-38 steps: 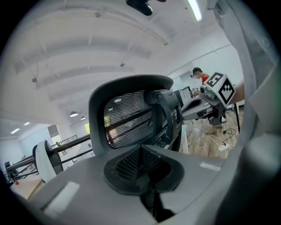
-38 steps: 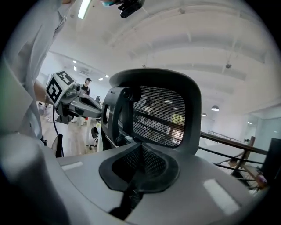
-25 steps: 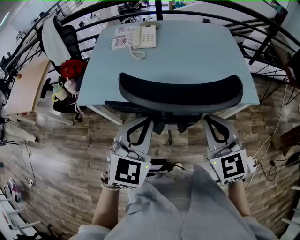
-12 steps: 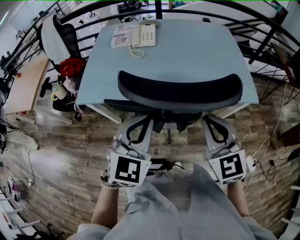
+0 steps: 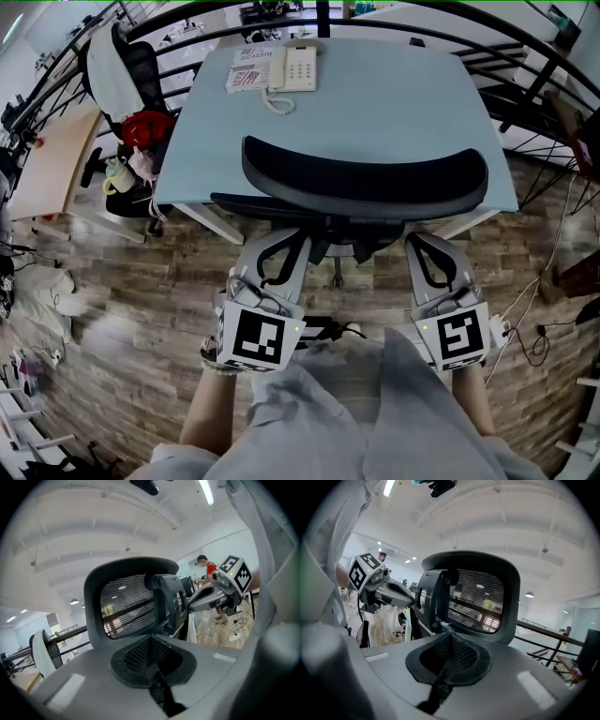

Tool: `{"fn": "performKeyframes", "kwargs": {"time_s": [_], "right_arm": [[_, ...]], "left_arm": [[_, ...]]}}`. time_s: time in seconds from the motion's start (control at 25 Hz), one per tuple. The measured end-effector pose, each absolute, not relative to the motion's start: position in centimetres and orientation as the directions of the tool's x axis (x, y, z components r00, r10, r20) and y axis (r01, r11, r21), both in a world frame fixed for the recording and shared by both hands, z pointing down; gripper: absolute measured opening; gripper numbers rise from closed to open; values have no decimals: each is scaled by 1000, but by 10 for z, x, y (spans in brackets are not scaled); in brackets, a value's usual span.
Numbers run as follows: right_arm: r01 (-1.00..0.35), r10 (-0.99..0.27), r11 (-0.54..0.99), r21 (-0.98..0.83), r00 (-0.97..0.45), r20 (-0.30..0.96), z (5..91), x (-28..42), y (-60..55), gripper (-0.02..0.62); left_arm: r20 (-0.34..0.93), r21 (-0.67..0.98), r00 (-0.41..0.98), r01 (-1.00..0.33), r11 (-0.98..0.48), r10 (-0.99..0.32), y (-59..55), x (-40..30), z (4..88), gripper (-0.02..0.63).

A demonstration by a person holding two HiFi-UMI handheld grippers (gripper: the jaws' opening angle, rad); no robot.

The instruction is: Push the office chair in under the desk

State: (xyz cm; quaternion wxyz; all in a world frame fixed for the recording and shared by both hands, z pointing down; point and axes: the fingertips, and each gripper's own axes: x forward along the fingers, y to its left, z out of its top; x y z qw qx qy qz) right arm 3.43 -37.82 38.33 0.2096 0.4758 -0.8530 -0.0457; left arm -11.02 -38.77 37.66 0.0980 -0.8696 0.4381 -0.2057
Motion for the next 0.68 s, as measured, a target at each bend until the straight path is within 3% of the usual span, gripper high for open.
{"fn": "performKeyframes", "kwargs": {"time_s": [0.68], "right_arm": [[-792, -829, 543, 279, -453, 330, 389, 35, -372, 8]], "left_arm": [[253, -365, 535, -719, -592, -806, -388, -107, 371, 5]]}}
